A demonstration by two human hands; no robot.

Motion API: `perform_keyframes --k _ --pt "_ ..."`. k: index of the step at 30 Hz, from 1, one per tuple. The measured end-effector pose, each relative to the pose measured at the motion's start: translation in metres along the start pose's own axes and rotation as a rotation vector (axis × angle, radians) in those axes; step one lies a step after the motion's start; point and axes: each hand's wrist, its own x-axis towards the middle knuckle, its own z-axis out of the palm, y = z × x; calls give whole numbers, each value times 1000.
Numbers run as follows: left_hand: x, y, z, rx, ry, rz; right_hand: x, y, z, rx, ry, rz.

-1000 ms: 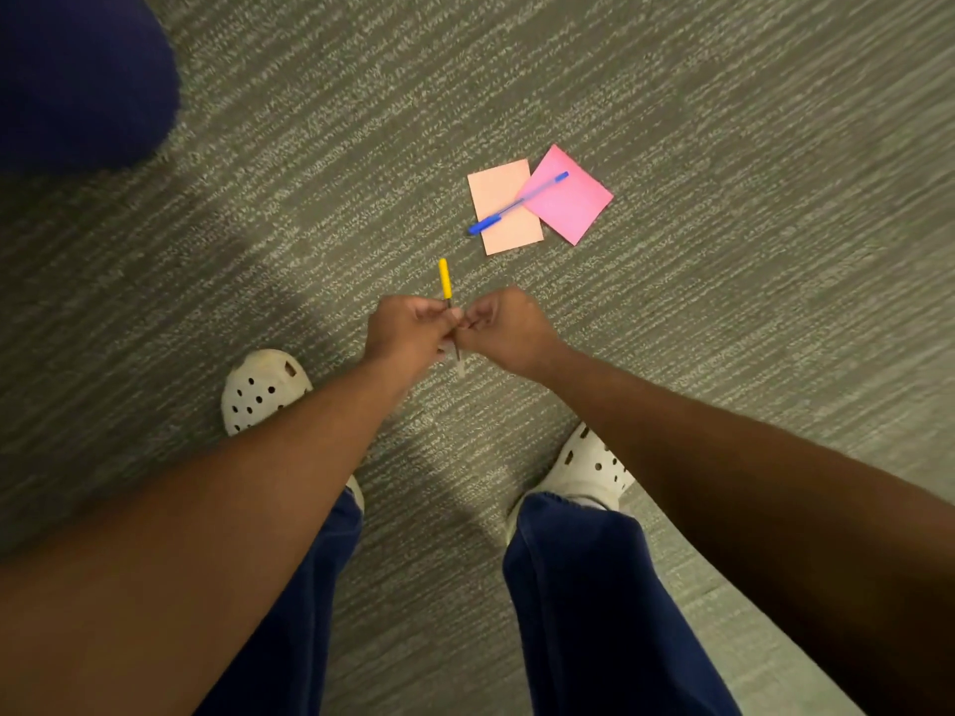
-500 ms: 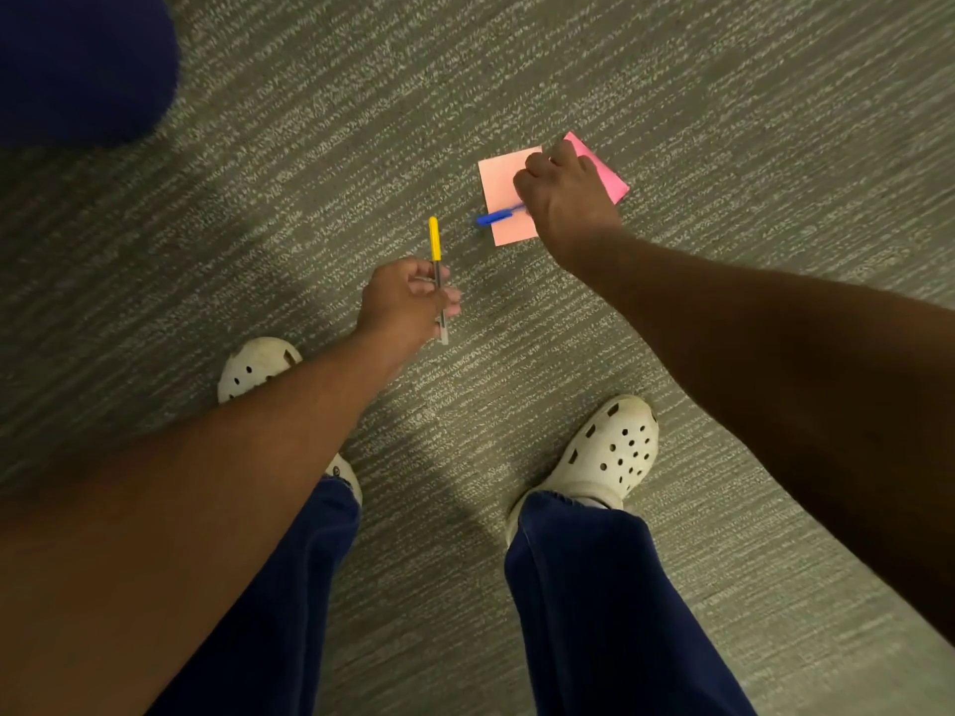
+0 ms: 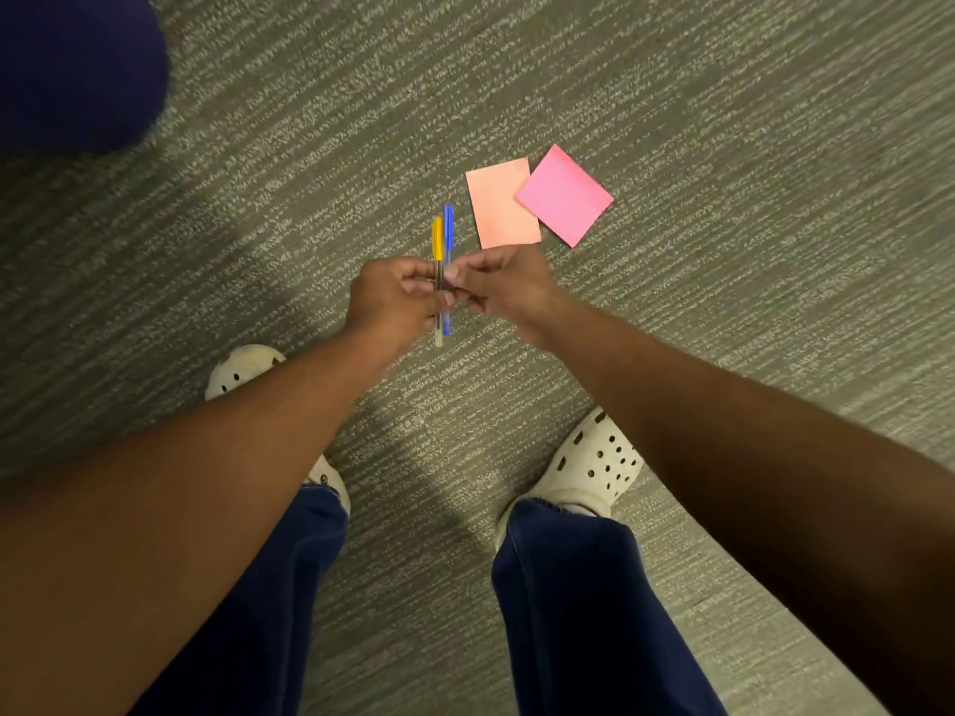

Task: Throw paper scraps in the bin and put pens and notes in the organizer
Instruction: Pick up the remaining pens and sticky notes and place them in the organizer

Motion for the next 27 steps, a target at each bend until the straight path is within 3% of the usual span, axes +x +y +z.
perform_keyframes --k 2,4,6,10,12,19,22,24,27 --pt "1 -3 -3 8 14 -7 8 -4 -15 -286 85 -122" --pt "1 -6 -4 8 25 -2 22 -9 -40 -654 396 -270" --pt "0 -10 -5 5 29 16 38 -14 -74 -845 622 -356" --pt "-5 -15 -1 -18 37 13 66 -16 -116 -1100 571 -219" --pt "-7 -18 -1 -58 33 4 72 -17 -121 -1030 543 -202" --pt "-13 -17 -11 -124 59 -23 45 -13 -104 -318 540 -122" --pt "-13 -17 -16 -119 83 -20 30 -14 -78 29 410 -78" --pt "-14 -17 -18 -125 97 -19 31 -13 -61 49 387 -55" --pt "-15 -18 -21 -118 99 -19 43 -11 -42 -111 483 -49"
